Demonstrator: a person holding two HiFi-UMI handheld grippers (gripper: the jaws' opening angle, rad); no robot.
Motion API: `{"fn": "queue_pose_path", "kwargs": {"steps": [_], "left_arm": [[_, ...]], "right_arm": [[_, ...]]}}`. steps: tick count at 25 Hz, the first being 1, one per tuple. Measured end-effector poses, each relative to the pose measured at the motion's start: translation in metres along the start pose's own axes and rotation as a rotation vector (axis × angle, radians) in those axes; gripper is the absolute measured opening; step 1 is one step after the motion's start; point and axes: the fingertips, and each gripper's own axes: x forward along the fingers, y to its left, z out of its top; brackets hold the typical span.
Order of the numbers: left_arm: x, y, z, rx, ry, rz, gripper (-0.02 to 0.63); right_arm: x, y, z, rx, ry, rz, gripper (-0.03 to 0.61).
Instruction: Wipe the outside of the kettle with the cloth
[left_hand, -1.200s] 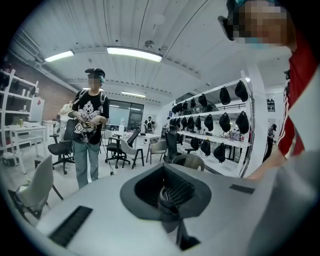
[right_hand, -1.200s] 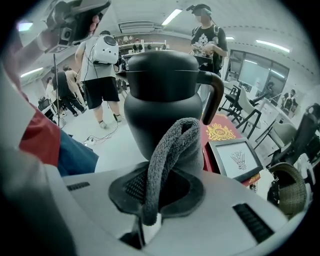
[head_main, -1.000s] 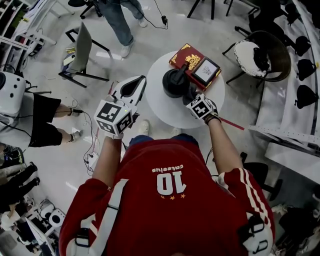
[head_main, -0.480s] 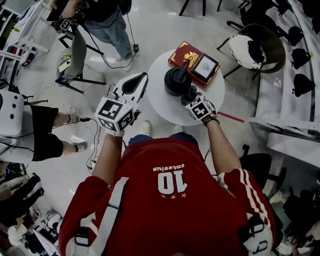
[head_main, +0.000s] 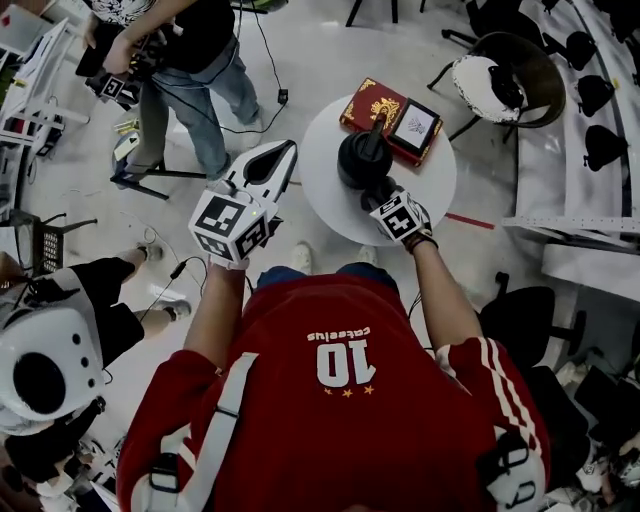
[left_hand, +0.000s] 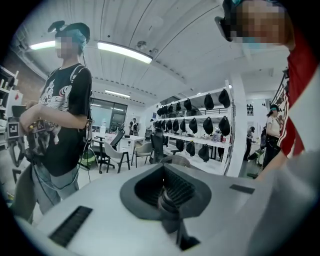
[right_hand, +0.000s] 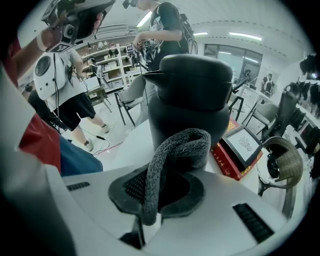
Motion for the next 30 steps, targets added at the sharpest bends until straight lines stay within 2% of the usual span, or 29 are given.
{"fn": "queue_pose_path", "kwargs": {"steps": [6,12,18,30], "left_arm": [[-0.003,0.016,-0.001,0.006,0.007,-0.056,0.006],[-0.013,0.032,-0.004,0.013,0.01,-0.115,0.006],[-0.026,0.052,-0.007,0.015,0.017,-0.16,0.006],[-0.058,0.096,-0.01,0.01,0.01,-0.152,0.006]], "right_arm": [[0.009,0.021,0.012,0.048,-0.008,-0.022,0.044],[0.02,0.041,0.029,0.148,-0.042,-0.111,0.044],[0.033,0.059,0.052,0.182,-0.046,-0.164,0.046],[0.052,0.067,0.1,0.204,-0.069,-0.211,0.044]]}}
